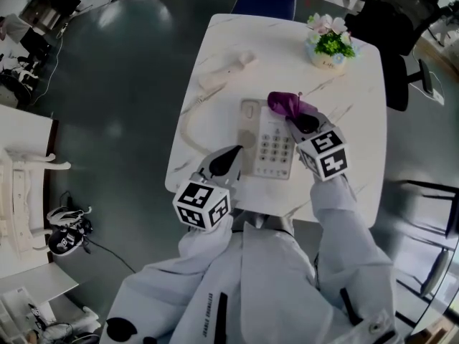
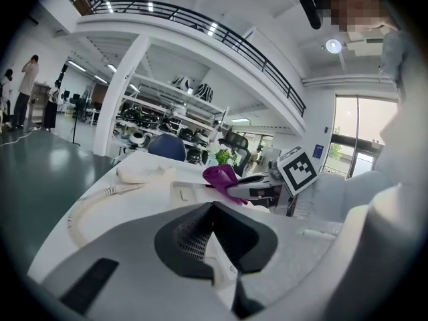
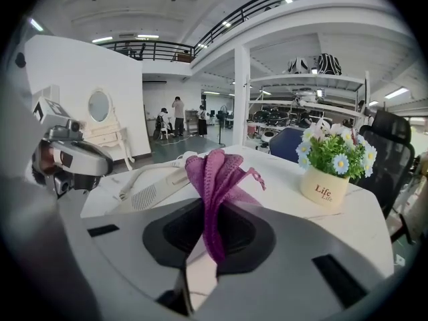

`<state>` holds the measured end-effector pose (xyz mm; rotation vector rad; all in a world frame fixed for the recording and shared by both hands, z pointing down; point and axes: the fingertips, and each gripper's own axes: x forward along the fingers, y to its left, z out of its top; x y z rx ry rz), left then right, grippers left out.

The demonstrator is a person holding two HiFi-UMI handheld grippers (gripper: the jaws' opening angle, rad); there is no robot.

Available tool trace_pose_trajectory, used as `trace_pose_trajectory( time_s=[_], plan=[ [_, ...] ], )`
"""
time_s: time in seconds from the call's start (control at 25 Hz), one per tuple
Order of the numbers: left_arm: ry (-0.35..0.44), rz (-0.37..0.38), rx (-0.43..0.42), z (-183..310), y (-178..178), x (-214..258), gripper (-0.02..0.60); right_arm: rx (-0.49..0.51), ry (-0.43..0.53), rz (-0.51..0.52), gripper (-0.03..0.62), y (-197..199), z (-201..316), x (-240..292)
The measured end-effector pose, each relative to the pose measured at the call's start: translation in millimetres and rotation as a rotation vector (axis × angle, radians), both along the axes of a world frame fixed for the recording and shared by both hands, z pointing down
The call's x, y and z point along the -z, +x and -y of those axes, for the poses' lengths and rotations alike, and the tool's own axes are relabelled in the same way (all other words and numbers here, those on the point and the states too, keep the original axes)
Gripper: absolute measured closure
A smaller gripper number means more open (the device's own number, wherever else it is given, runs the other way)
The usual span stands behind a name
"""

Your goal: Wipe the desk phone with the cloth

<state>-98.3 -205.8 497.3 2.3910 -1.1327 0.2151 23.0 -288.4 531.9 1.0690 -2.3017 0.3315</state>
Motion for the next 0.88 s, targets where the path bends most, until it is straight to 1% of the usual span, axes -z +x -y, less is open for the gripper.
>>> trace_pose_trajectory(
  time_s=[0.24, 0.52, 0.88],
  plan=[
    [0.001, 0.004, -0.001, -3, 0, -1, 0.583, 0.016, -0.015, -0.009, 0.557, -3, -7, -4],
    [-0.013, 0.007, 0.022, -16, 4, -3, 0.583, 0.051, -0.024, -0.004, 0.556, -7, -21, -8],
    [-0.025, 0.004, 0.061, -37, 14, -1, 0.583, 0.106, -0.065, -0.009, 0.557, -10, -47, -13]
  ],
)
